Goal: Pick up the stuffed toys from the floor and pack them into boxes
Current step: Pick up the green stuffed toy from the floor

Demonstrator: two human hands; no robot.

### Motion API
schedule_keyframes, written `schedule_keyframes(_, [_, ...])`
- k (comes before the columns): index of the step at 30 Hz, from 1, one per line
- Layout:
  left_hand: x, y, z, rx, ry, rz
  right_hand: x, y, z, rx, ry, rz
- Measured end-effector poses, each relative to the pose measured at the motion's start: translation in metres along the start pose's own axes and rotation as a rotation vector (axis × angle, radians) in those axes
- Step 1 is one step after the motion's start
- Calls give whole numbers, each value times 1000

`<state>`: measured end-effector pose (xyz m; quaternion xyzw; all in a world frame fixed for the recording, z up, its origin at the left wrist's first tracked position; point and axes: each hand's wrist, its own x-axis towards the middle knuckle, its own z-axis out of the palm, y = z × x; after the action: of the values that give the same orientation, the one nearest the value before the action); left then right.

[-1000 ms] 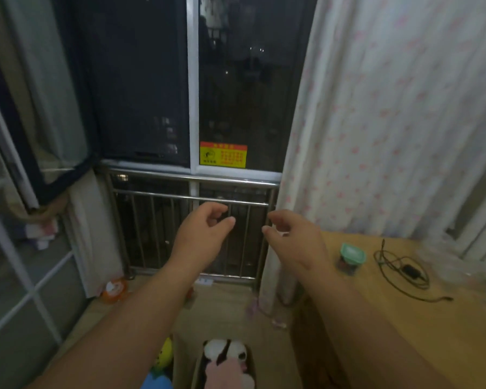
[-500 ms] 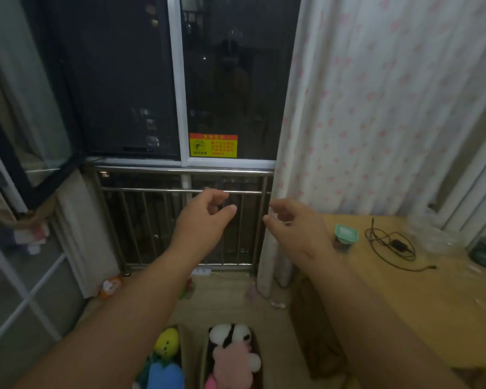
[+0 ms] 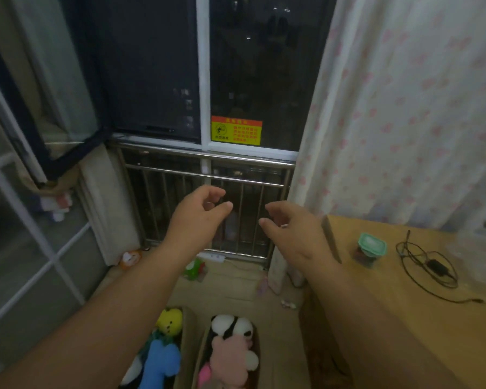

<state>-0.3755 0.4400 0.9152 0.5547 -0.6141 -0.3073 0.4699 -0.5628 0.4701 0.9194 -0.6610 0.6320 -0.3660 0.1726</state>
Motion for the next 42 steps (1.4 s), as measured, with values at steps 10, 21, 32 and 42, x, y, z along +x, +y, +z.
schedule_keyframes(10, [10,-29,3,53,189,-161,55,21,35,-32,-216,-140])
schedule_keyframes(21, [73,-81,-7,53,238,-201,125,21,90,17,-295,-163])
schedule_keyframes(32, [160,-127,-5,44,193,-250,209,34,137,-13,-290,-110])
schedule_keyframes(42, [244,-174,22,-7,282,-325,314,62,190,-11,-447,-169])
